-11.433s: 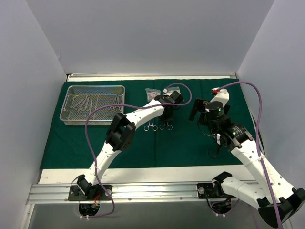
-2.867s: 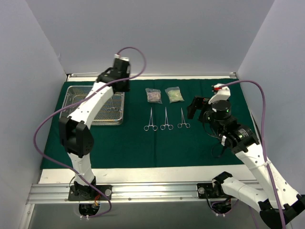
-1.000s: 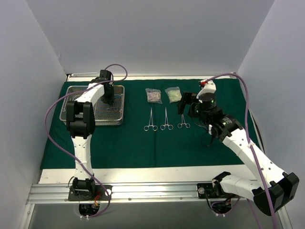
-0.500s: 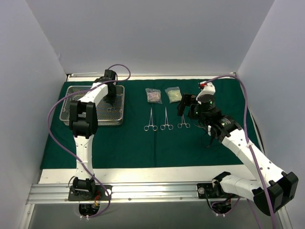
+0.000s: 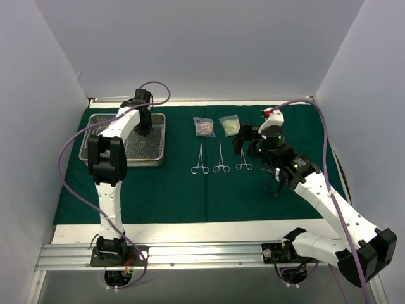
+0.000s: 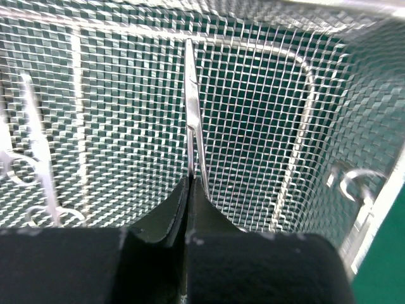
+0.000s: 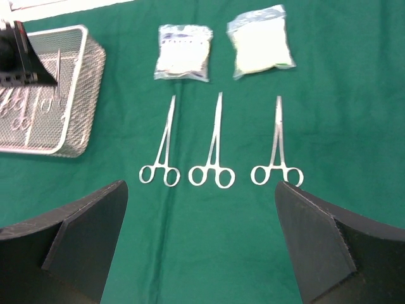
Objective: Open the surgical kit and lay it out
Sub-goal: Pick up the medical item from the container, then place the medical item in the surgical kit.
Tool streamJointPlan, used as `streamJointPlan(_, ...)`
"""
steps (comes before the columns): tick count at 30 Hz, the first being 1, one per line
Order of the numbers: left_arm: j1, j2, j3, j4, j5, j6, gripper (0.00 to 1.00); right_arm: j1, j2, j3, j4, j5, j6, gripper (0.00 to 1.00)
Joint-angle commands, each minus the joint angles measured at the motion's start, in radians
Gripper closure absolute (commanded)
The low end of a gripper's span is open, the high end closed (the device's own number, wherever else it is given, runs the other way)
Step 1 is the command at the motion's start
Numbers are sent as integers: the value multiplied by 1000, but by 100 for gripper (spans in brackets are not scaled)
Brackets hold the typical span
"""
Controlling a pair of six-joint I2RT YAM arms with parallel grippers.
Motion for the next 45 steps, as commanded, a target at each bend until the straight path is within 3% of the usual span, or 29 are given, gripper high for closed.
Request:
streamJointPlan(1, 13, -111, 22, -6, -15, -12, 98, 27, 16, 19, 55, -7, -10, 4)
streamJointPlan(10, -4, -201, 25, -61, 32, -97, 98, 76, 112, 47, 185, -116, -10, 4)
streamJointPlan(15, -85, -296, -10, -89, 11, -146, 98, 85, 223, 71, 290, -269, 21, 5)
streamJointPlan(28, -315, -500, -149, -69, -43, -292, 98, 99, 479, 168, 505, -501, 102, 14)
streamJointPlan(33, -381, -523, -156, -69, -72, -302, 98, 99, 540, 208, 532, -551, 113, 23)
streamJointPlan(45, -421, -560, -171, -26, -78, -332, 98, 101, 619, 237, 575, -643, 139, 44)
